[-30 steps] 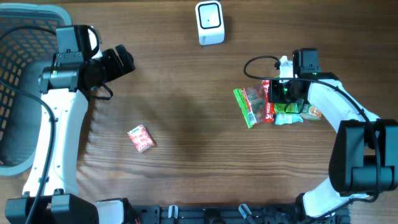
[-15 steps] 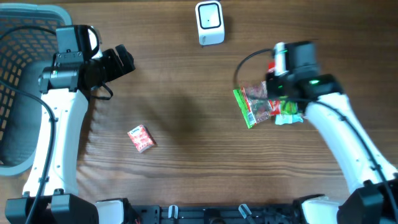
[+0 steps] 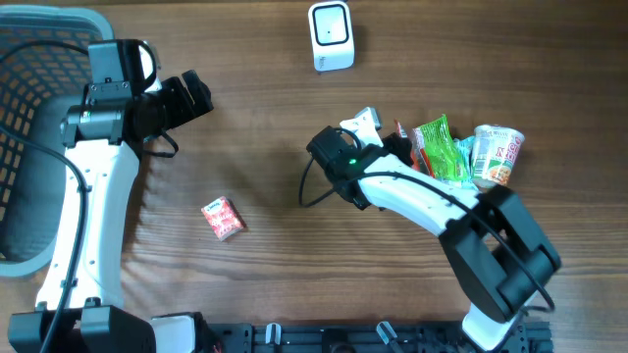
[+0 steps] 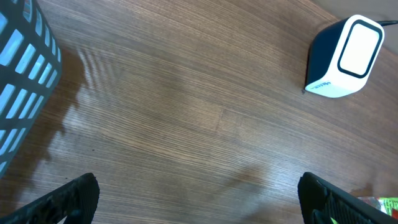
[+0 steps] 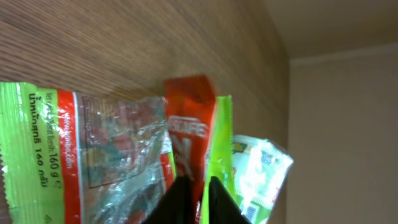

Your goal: Scan the item barcode

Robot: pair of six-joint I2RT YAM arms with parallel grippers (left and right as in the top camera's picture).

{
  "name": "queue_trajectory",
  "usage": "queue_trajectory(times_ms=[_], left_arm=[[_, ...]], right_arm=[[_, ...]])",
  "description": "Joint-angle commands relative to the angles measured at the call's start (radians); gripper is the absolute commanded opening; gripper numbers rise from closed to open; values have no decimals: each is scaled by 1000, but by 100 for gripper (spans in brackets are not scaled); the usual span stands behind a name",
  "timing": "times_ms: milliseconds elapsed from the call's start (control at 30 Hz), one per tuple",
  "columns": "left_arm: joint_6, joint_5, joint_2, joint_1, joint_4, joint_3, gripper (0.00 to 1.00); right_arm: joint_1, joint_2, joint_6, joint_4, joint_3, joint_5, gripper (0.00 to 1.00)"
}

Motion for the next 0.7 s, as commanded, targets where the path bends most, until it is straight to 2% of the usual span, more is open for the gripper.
queue_trajectory(times_ms=[0, 33, 267, 367, 467, 600, 667], left_arm=[[13, -3, -7, 7, 3, 6, 100], [13, -3, -7, 7, 3, 6, 100], [13, -3, -7, 7, 3, 6, 100], [13, -3, -7, 7, 3, 6, 100], [13, -3, -7, 7, 3, 6, 100], [13, -3, -7, 7, 3, 6, 100], [13, -3, -7, 7, 3, 6, 100]], right_arm=[[0, 15, 10, 39, -2, -61, 37], [0, 14, 10, 53, -2, -119, 40], [-22, -12, 10, 118, 19, -367, 40], [-37, -109, -85, 108, 72, -670, 40], [-50, -199, -90, 68, 84, -851, 46], [-93, -222, -92, -69, 80, -976, 44], [-105, -209, -93, -111, 56, -1019, 38]])
